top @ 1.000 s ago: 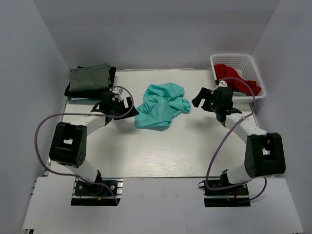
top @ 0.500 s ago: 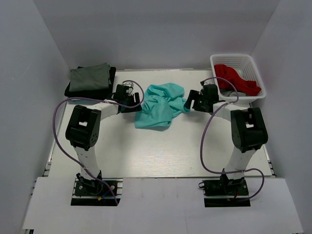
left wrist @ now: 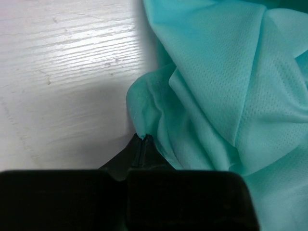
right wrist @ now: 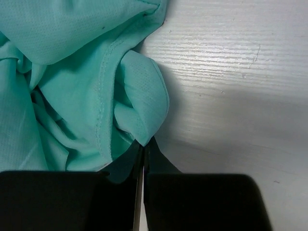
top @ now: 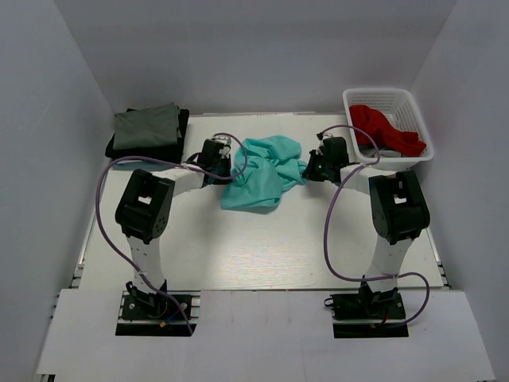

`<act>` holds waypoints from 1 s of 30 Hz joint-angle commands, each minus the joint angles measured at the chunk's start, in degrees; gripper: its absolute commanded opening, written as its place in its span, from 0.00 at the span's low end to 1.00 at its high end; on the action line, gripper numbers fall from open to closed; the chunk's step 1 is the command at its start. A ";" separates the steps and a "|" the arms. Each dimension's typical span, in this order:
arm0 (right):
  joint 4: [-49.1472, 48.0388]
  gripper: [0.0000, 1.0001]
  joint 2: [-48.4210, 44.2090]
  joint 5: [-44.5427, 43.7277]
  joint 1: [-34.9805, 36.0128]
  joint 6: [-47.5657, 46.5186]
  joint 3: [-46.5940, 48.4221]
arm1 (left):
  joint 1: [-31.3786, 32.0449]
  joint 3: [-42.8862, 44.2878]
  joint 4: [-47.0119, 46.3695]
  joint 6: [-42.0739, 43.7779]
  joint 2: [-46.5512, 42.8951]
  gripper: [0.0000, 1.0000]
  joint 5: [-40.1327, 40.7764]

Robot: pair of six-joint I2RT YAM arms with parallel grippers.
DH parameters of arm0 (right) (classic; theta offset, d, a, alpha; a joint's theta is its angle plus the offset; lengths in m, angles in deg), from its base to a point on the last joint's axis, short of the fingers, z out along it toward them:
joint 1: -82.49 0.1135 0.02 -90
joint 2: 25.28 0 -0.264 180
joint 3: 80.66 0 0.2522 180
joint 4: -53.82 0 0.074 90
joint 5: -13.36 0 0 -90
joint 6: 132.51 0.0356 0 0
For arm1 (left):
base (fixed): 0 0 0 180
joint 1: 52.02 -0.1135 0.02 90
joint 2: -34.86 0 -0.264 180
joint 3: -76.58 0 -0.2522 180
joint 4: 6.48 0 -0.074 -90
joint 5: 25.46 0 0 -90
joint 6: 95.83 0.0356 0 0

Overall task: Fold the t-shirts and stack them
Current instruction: Flatten out the tshirt

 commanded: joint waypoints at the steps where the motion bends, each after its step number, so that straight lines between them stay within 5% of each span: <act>1: -2.06 0.00 -5.07 -1.61 0.18 -0.84 1.03 | 0.15 -0.28 0.38 -0.91 -6.10 0.00 5.57; 9: -4.44 0.00 -27.81 -11.01 0.09 -0.57 -6.00 | 0.15 -8.35 -5.86 -3.38 -31.75 0.00 13.59; 18: 1.62 0.00 -53.30 -24.37 -0.08 -1.45 -9.52 | 0.15 -11.72 -2.37 -5.92 -60.48 0.00 19.92; 30: 15.69 0.00 -71.34 -22.89 0.00 -4.09 -0.20 | -1.17 -3.19 8.54 -8.74 -79.67 0.00 18.08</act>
